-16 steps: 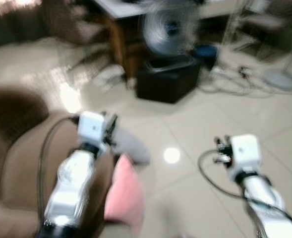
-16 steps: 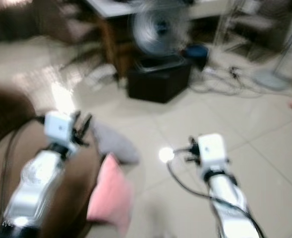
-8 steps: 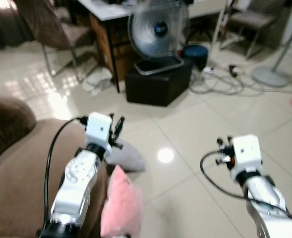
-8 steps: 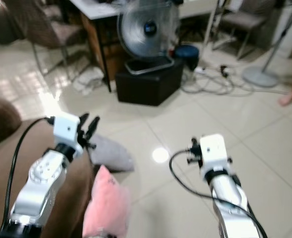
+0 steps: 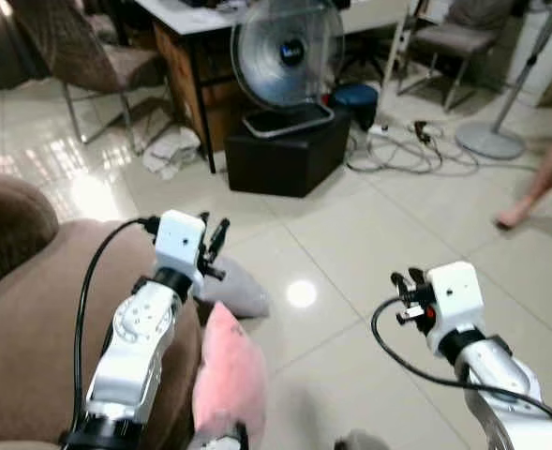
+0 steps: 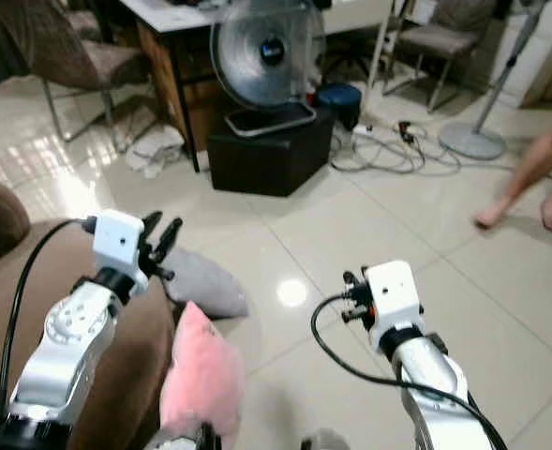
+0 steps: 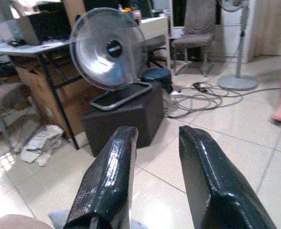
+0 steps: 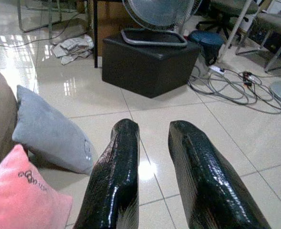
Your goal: Move the pillow to the sofa from floor
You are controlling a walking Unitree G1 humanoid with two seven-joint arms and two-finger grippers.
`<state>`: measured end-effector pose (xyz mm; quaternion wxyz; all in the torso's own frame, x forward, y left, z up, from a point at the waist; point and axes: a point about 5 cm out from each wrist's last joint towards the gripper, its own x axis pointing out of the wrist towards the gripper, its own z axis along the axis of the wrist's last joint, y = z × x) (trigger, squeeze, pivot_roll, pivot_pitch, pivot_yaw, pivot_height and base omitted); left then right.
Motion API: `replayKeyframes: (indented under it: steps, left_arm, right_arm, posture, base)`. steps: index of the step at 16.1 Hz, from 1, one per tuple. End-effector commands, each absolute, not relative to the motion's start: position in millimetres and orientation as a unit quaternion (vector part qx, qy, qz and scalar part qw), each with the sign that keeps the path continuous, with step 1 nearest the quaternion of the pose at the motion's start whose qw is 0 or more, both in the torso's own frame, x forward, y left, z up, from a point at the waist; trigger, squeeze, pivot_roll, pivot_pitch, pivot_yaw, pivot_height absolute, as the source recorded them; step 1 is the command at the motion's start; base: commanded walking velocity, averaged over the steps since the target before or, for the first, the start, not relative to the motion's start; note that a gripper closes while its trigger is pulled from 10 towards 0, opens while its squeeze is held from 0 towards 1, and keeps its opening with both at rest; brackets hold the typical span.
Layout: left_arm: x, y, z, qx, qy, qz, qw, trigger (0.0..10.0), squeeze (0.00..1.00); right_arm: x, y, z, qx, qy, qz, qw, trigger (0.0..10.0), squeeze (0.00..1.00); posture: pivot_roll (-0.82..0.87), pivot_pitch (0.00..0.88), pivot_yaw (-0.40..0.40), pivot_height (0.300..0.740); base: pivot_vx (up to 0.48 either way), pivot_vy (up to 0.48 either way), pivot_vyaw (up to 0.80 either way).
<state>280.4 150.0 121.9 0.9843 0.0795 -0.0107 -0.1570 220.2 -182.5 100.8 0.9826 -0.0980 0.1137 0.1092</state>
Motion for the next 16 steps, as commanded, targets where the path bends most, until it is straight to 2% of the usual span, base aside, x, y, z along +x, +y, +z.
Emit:
replayKeyframes:
  steps: [1, 7, 10, 13, 15, 16]
  left_arm:
    - [279.0, 147.0, 121.5, 0.076, -0.004, -0.17, 0.983, 10.0, 0.0]
    - [279.1, 146.2, 122.5, 0.083, -0.006, -0.182, 0.98, 10.0, 0.0]
    - [279.4, 146.4, 123.7, 0.097, -0.012, -0.172, 0.98, 10.0, 0.0]
    - [279.3, 145.9, 124.4, 0.096, -0.01, -0.167, 0.981, 10.0, 0.0]
    - [279.9, 145.2, 124.7, 0.098, -0.009, -0.167, 0.981, 10.0, 0.0]
    - [281.1, 143.7, 124.5, 0.09, -0.005, -0.17, 0.981, 10.0, 0.0]
  right_arm:
    - [216.8, -181.1, 100.9, -0.093, 0.12, 0.117, 0.981, 10.0, 0.0]
    - [215.8, -182.4, 98.3, -0.094, 0.123, 0.115, 0.981, 10.0, 0.0]
    - [215.6, -181.5, 97.3, -0.096, 0.124, 0.112, 0.981, 10.0, 0.0]
    - [218.2, -180.5, 97.4, -0.102, 0.121, 0.111, 0.981, 10.0, 0.0]
    - [219.5, -180.6, 96.4, -0.107, 0.122, 0.111, 0.98, 10.0, 0.0]
    - [219.5, -183.5, 95.1, -0.097, 0.124, 0.094, 0.983, 10.0, 0.0]
  posture:
    - [-0.06, 0.062, 0.035, 0.63]
    - [-0.06, 0.066, 0.04, 0.575]
    - [-0.06, 0.07, 0.039, 0.57]
    - [-0.05, 0.072, 0.039, 0.57]
    - [-0.05, 0.073, 0.04, 0.57]
    - [-0.05, 0.075, 0.042, 0.57]
  base:
    - [0.0, 0.0, 0.0]
    - [0.0, 0.0, 0.0]
    - [0.0, 0.0, 0.0]
    - [0.0, -0.431, 0.0]
    - [0.0, -0.48, 0.7]
    - [0.0, 0.0, 0.0]
